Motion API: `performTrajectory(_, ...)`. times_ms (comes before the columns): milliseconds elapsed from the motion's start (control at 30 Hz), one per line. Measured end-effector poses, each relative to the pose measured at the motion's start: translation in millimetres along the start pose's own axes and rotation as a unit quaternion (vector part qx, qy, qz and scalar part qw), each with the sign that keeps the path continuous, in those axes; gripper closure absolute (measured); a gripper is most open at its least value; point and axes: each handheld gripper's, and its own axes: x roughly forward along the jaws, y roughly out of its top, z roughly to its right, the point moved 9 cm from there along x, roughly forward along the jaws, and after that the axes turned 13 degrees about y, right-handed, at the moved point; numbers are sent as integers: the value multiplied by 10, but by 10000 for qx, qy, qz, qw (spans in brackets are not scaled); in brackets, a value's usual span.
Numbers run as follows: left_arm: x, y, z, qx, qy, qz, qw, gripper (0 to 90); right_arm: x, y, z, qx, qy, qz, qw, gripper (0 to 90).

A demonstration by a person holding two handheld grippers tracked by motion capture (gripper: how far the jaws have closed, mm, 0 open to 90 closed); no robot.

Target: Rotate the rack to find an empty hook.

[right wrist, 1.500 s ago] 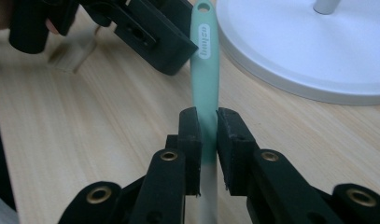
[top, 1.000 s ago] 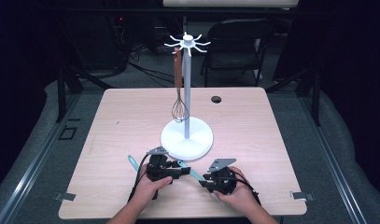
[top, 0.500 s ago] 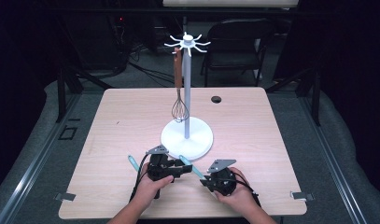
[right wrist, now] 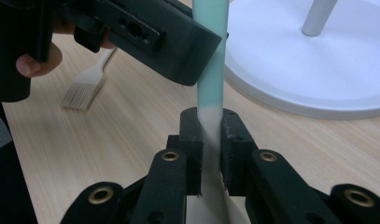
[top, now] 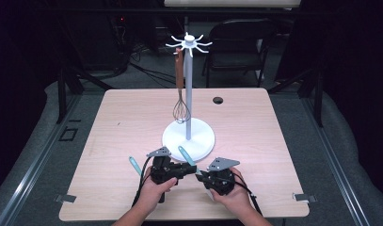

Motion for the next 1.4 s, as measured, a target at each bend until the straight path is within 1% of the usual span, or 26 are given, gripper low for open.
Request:
performTrajectory(33, -14, 26, 29, 45, 12, 54, 10000, 737, -1, 12, -2, 0, -9, 34, 10000, 812)
performTrajectory(67, -14, 26, 29, 45, 12, 54, 10000, 745, -5, 23, -5, -13, -15, 57, 10000, 812)
performTrajectory(100, -27, 56, 66, 75, 6, 118, 9999, 758, -5, 37, -13, -7, 8, 101, 9999, 812)
performTrajectory(167, -35, 69, 85, 100, -16, 142, 9998, 783, -8, 60, -23, -15, 4, 167, 9999, 813)
performTrajectory(200, -41, 92, 127, 132, -34, 183, 9997, 794, -7, 70, -30, 1, 8, 196, 9998, 813)
performTrajectory(300, -34, 114, 165, 240, 46, 238, 9994, 814, -11, 93, -37, -12, 9, 251, 9997, 814)
performTrajectory(333, -33, 111, 173, 277, 43, 215, 9994, 820, -14, 101, -38, -8, 14, 285, 9996, 815)
performTrajectory(467, 6, 86, 167, 337, 84, 182, 9992, 829, -20, 113, -29, 71, 51, 340, 9994, 815)
performTrajectory(567, 22, 78, 162, 314, 83, 169, 9993, 841, -17, 113, -21, 123, 70, 362, 9992, 815)
performTrajectory(667, 25, 77, 160, 343, 111, 175, 9992, 845, -16, 110, -13, 150, 110, 366, 9992, 811)
performTrajectory(733, 20, 82, 151, 349, 163, 175, 9991, 847, -21, 103, -10, 206, 175, 330, 9991, 782)
performTrajectory(800, 17, 88, 144, 349, 172, 181, 9991, 848, -45, 92, -5, 199, 178, 292, 9992, 746)
performTrajectory(933, -33, 148, 87, 389, 277, 188, 9987, 850, -145, 55, 30, 193, 111, 216, 9995, 731)
performTrajectory(1033, -66, 210, 61, 387, 314, 226, 9985, 850, -224, 51, 62, 194, 53, 226, 9995, 728)
performTrajectory(1100, -85, 253, 49, 451, 319, 217, 9982, 850, -266, 47, 98, 230, -14, 243, 9994, 725)
performTrajectory(1233, -111, 332, 27, 579, 353, 159, 9976, 850, -326, -7, 211, 271, -201, 156, 9993, 718)
performTrajectory(1300, -120, 365, 8, 640, 399, 104, 9971, 850, -333, -48, 259, 296, -270, 49, 9992, 702)
performTrajectory(1367, -126, 388, -7, 688, 420, 44, 9967, 850, -337, -94, 307, 274, -373, -81, 9989, 691)
performTrajectory(1400, -127, 406, -12, 684, 437, 54, 9967, 849, -331, -113, 326, 279, -399, -128, 9987, 677)
